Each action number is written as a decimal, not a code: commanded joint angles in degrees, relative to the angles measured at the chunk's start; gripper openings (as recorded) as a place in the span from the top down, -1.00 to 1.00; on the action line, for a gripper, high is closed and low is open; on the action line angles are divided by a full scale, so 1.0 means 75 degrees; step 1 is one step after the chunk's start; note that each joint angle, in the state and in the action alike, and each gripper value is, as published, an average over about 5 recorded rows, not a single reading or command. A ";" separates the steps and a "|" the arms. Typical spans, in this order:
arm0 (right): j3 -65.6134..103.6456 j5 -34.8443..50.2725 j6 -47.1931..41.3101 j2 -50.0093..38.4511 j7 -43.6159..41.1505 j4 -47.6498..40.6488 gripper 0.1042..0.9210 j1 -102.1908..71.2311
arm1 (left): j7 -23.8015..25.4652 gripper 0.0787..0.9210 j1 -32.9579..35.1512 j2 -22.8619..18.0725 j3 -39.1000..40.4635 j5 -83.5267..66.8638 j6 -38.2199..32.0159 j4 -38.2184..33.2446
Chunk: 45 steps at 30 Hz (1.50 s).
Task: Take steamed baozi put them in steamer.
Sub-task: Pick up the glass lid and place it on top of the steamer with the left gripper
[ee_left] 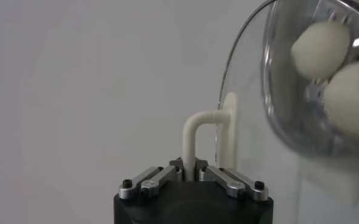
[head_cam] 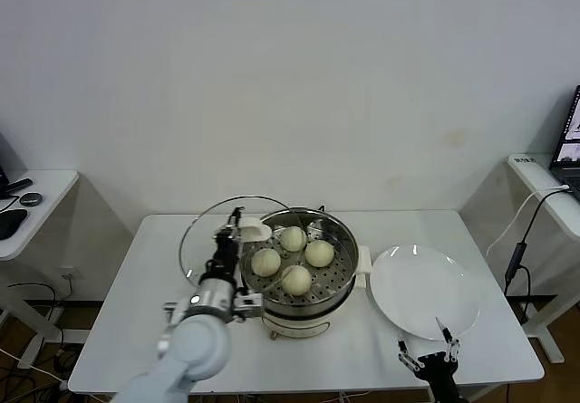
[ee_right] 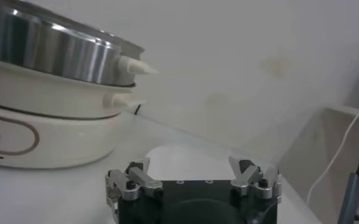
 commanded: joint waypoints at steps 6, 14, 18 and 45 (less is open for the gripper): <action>0.0017 -0.0222 0.0006 -0.0017 0.0193 -0.0206 -0.76 0.0151 | 0.1185 0.79 -0.0746 -0.2048 0.1072 0.2270 0.0472 0.1117; 0.0010 -0.0124 0.0049 -0.0016 0.0229 -0.0236 -0.76 0.0139 | 0.1052 0.79 -0.0625 -0.2384 0.1137 0.2400 0.0464 0.1452; 0.0009 -0.0120 0.0057 -0.0016 0.0219 -0.0214 -0.76 0.0102 | 0.1026 0.79 -0.0593 -0.2450 0.1197 0.2461 0.0462 0.1536; -0.0082 -0.0072 0.0134 -0.0014 0.0215 -0.0291 -0.76 0.0059 | 0.0865 0.79 -0.0531 -0.2512 0.1146 0.2528 0.0413 0.1848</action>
